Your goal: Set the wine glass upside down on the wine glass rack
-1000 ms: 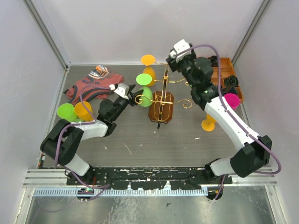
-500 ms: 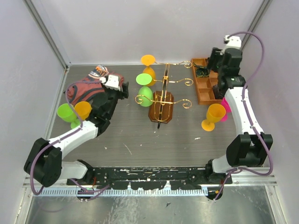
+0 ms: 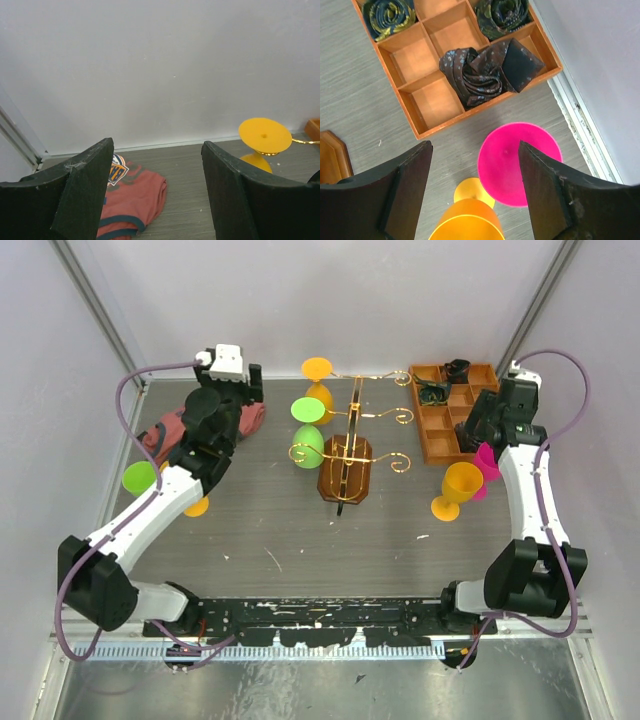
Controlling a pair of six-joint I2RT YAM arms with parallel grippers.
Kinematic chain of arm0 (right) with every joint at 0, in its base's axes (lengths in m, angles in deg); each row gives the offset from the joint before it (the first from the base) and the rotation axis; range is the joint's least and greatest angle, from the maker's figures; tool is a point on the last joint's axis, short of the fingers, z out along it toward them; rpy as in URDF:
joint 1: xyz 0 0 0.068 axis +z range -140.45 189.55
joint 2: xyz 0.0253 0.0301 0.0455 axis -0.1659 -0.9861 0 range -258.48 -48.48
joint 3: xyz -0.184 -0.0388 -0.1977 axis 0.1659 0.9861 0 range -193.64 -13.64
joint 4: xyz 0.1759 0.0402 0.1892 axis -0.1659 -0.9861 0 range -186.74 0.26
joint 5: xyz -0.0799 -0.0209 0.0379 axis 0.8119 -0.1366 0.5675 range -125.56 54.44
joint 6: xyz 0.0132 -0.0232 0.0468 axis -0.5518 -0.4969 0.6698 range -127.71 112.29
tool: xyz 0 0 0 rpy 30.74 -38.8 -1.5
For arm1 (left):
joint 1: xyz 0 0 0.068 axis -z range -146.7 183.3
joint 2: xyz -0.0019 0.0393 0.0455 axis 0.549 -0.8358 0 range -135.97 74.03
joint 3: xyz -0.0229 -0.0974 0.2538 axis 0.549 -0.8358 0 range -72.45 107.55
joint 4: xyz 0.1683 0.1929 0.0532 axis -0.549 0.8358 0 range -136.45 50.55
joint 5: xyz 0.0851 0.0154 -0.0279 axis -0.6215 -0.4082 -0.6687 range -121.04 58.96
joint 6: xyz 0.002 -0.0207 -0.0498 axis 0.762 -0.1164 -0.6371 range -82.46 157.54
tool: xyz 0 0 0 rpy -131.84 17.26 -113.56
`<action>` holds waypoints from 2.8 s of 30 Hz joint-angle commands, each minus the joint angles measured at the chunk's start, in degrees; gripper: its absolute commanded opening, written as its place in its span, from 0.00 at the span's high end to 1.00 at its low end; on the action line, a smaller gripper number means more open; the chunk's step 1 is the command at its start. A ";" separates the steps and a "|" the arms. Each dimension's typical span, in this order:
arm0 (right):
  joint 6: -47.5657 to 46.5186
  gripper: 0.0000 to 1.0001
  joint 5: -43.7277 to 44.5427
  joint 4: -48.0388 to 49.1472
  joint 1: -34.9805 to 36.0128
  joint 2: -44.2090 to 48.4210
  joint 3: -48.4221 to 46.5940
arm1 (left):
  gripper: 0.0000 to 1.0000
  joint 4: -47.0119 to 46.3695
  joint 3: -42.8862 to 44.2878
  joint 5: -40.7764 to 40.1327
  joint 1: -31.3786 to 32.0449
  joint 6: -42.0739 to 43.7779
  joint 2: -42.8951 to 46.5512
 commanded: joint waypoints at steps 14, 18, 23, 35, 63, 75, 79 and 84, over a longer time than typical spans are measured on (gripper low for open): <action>1.50 0.35 -2.81 -5.25 -0.81 -3.11 2.06 | 0.22 7.47 1.74 0.17 -0.21 -0.38 -1.59; 1.20 0.37 -2.97 -4.94 -0.78 -4.00 2.41 | 0.22 7.64 1.60 0.12 -0.25 -0.36 -1.60; 0.54 0.67 -2.12 -4.38 -0.81 -4.38 2.38 | 0.21 7.71 1.55 0.11 -0.34 -0.36 -1.71; -6.70 0.99 12.50 -6.31 -0.81 -7.10 -13.64 | 0.21 16.71 11.88 1.22 -0.34 -2.46 -4.77; -6.71 0.99 -33.70 74.89 21.29 -4.99 -11.15 | 0.03 36.89 41.86 12.90 -5.98 -46.21 -11.26; -6.71 0.99 -33.20 92.22 31.89 -11.46 -6.15 | 0.02 25.35 28.44 9.75 -6.23 -72.01 -5.80; -5.95 0.99 -32.42 94.76 33.83 -13.63 -6.02 | 0.01 24.98 27.53 10.59 -6.23 -74.44 -5.12; -5.17 0.99 -32.06 95.41 35.57 -16.22 -7.27 | 0.00 22.88 25.92 11.90 -6.22 -77.78 -5.44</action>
